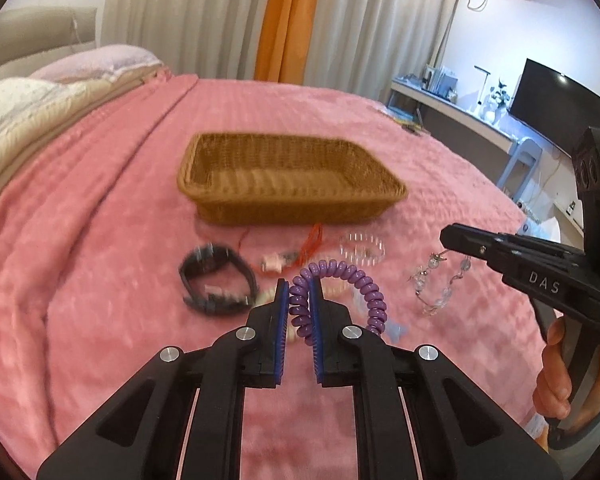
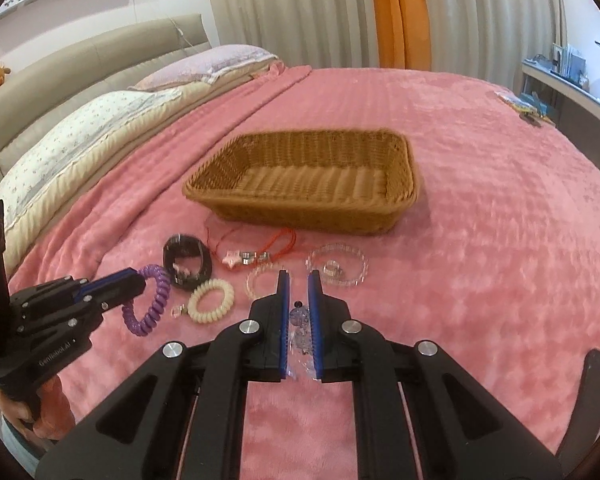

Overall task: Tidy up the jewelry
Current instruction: 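Carry both bracelets over the wicker basket and open both tools to drop them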

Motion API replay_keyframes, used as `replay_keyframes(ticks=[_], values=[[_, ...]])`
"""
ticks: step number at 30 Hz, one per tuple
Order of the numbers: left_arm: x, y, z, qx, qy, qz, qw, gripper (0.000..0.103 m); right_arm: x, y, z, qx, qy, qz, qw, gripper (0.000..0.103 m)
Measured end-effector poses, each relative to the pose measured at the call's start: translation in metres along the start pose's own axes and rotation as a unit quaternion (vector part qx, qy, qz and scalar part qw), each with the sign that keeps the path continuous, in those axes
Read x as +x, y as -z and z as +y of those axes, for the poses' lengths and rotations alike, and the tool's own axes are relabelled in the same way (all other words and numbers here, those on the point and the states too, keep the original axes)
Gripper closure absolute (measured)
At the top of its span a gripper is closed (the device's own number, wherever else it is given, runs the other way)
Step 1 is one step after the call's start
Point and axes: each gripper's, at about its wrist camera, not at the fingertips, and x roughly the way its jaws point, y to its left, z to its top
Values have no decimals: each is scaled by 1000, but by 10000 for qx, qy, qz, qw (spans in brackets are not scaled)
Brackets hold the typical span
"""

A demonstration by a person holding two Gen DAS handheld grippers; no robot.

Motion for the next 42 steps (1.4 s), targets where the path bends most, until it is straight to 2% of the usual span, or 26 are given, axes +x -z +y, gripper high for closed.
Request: replay_keyframes(ticks=[5,10,14,17,25,33,34,35,36,37,38,42], values=[[3,-37,-1,164,-105,-244,9995,94,-2,-40,-2,-77,62,-305,9995,95],[22,-80,-2,287,-177,-417,9986,94,16,-87,-10,-83,152,-493,9986,95],[47,-106,-1,330,-198,-445,9983,94,45,-112,-18,-42,245,-473,9986,95],[74,-120,2,310,-210,-355,9987,94,78,-124,-27,47,277,-280,9992,95],[146,-128,21,124,-260,271,9992,94,152,-122,-48,311,362,301,9984,95],[171,-119,26,120,-332,548,9979,93,173,-110,-57,456,379,487,9971,95],[170,-119,26,135,-341,504,9981,86,173,-109,-59,486,358,524,9968,94],[167,-118,25,164,-329,444,9983,71,171,-108,-61,553,305,557,9964,88],[163,-117,25,187,-319,376,9986,65,169,-109,-61,586,293,547,9964,74],[156,-117,25,206,-331,272,9989,59,163,-108,-62,600,311,469,9966,64],[150,-117,25,208,-304,213,9991,59,157,-108,-61,588,342,362,9970,46],[110,-119,33,75,-124,-36,9999,56,122,-106,-53,480,269,104,9984,44]])
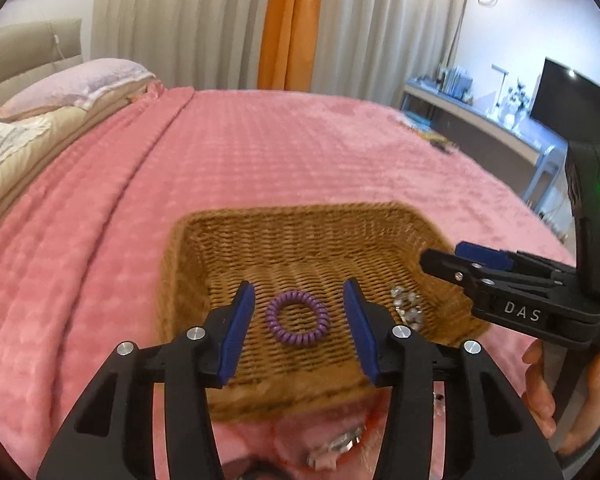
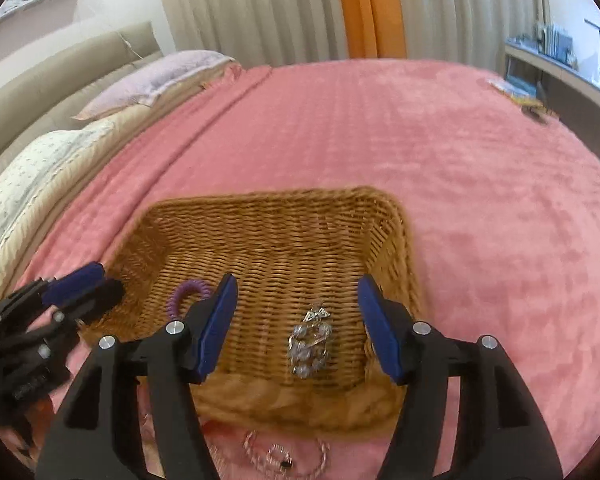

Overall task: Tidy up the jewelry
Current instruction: 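Carry both bracelets over the wicker basket and open both tools to drop them, then grasp the black watch with the left tool while the right tool grasps the blue hair clip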

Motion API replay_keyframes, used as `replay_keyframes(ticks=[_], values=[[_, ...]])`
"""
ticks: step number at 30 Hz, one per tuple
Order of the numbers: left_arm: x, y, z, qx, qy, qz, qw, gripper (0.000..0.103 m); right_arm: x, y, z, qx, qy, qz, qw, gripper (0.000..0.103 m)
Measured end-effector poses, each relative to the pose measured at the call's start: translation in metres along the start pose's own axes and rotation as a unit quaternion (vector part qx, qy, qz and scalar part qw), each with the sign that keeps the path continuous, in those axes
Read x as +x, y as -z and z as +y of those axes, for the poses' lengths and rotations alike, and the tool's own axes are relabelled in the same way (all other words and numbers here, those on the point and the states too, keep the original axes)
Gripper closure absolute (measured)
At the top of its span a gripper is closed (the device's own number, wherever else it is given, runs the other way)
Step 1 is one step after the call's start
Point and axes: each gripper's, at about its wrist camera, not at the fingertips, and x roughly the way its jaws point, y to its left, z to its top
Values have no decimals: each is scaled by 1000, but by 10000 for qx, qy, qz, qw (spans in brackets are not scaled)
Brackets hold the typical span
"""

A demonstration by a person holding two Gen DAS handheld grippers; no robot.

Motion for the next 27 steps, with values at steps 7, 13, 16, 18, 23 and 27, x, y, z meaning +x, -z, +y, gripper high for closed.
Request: replay_keyframes(ticks=[7,13,16,18,23,27], values=[[-94,6,21,-308,119,-615,9976,51,-81,18,17,-103,-140,-442,9989,44],[-144,35,29,-444,142,-780,9959,50,-115,56,30,-128,-174,-551,9982,44],[-152,54,30,-485,131,-726,9961,50,-117,76,36,-125,-188,-456,9987,44],[-152,68,31,-524,145,-642,9965,50,-116,89,39,-152,-158,-377,9990,44],[-140,98,45,-766,265,-323,9962,50,-101,120,45,-157,-119,-121,9997,44],[-120,116,58,-985,255,-52,9948,50,-86,138,49,-240,0,20,9997,44]])
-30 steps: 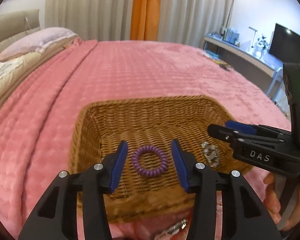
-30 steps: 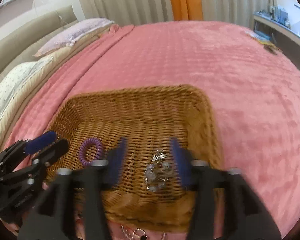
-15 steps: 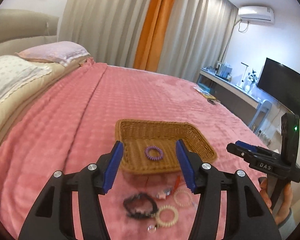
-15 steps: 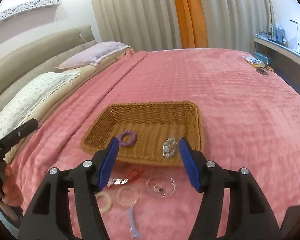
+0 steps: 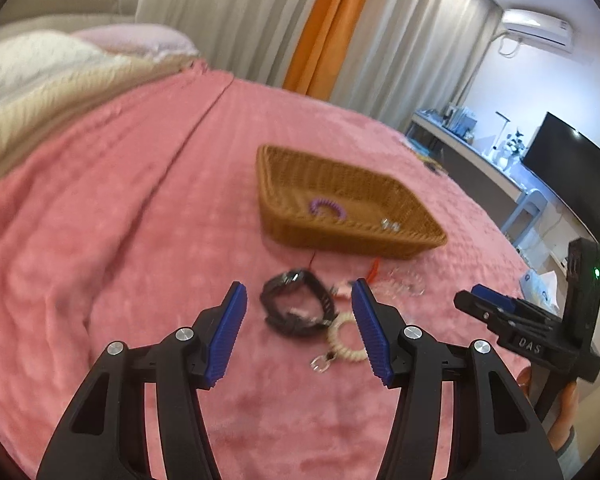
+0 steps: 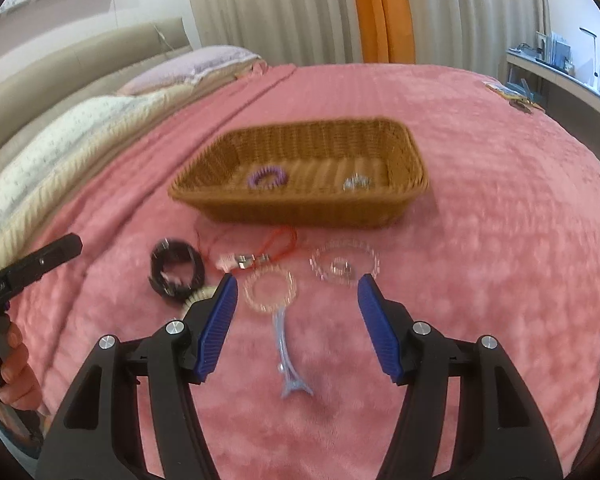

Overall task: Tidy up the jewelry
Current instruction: 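Grasp the black watch with the left tool while the right tool grasps the blue hair clip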

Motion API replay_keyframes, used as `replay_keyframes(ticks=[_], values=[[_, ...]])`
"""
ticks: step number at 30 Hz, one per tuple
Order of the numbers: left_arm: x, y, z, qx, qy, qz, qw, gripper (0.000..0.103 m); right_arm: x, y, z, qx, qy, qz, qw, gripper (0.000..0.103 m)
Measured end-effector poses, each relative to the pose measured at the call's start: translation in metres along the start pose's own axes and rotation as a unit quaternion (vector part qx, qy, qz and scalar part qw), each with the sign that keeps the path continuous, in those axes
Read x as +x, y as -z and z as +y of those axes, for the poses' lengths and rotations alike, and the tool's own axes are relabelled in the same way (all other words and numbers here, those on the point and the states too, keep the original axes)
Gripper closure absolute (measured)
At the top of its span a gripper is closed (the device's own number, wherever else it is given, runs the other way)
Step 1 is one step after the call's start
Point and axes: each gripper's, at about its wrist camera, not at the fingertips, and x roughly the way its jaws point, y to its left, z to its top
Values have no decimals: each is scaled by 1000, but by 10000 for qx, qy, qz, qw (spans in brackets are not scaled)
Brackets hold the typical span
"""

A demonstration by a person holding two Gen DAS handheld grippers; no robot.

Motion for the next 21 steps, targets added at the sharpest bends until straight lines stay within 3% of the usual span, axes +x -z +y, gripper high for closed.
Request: replay_keyframes(ticks=[10,21], values=[[41,18,23,-67,-96,463,9989,50,23,22,10,-302,256,-19,9992,44],[88,0,9,837,-35,980,9917,50,38,26,3,-200,138,230,9994,44]])
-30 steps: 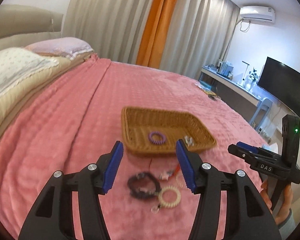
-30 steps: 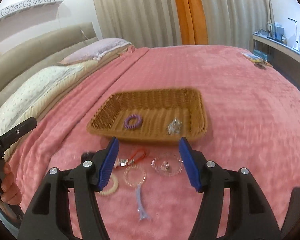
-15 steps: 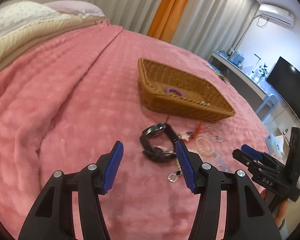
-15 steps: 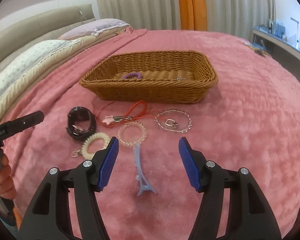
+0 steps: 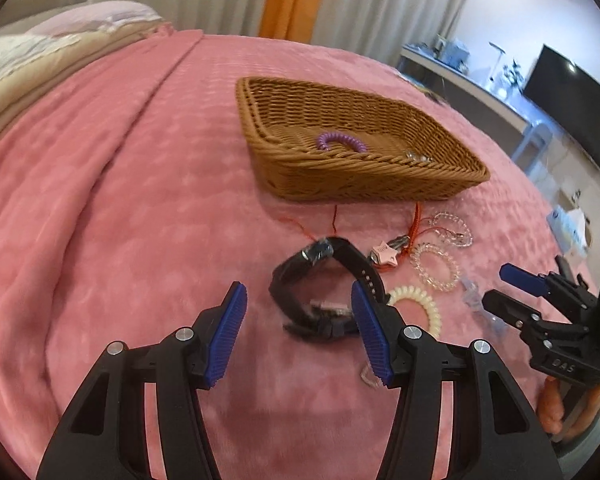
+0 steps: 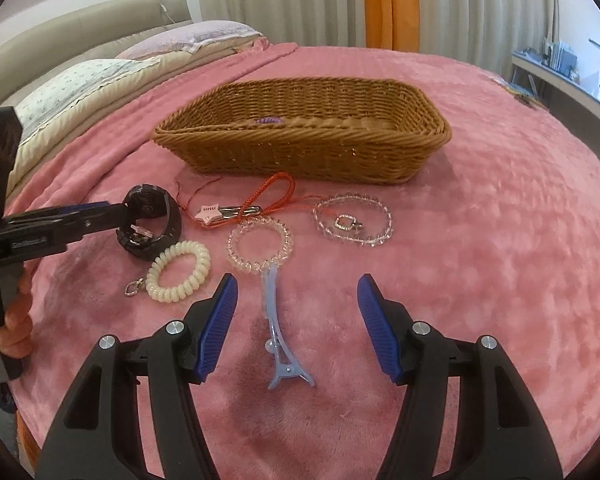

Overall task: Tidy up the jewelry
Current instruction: 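Grasp the black watch with the left tool while the right tool grasps the blue hair clip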

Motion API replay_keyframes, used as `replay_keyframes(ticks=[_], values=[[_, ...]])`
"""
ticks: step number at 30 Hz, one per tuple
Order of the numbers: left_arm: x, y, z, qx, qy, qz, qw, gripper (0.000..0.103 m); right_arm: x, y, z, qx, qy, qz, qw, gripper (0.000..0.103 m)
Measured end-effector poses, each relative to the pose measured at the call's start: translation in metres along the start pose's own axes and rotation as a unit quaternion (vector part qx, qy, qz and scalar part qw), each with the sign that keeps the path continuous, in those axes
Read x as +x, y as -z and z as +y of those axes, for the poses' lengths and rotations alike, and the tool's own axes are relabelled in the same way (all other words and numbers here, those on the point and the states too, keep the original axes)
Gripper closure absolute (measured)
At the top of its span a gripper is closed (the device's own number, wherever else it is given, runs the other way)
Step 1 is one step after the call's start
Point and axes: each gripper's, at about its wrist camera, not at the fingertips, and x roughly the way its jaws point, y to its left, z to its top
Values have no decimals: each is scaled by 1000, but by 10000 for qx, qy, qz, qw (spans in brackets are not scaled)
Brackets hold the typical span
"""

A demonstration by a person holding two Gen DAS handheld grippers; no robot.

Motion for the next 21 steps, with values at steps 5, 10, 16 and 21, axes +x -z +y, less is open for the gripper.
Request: replay_keyframes(ticks=[5,10,16,21], values=[[14,-12,3,89,71,106,9999,52,2,4,0,13,-50,51,10000,44],[31,-16,-6,259,24,292,9992,67,7,11,7,-153,-20,274,9995,44],[29,-11,0,130,89,231,9996,73,14,9,6,-114,43,388,9992,46],[23,-9,4,-88,169,151,9997,74,15,9,13,-241,86,387,9989,78]])
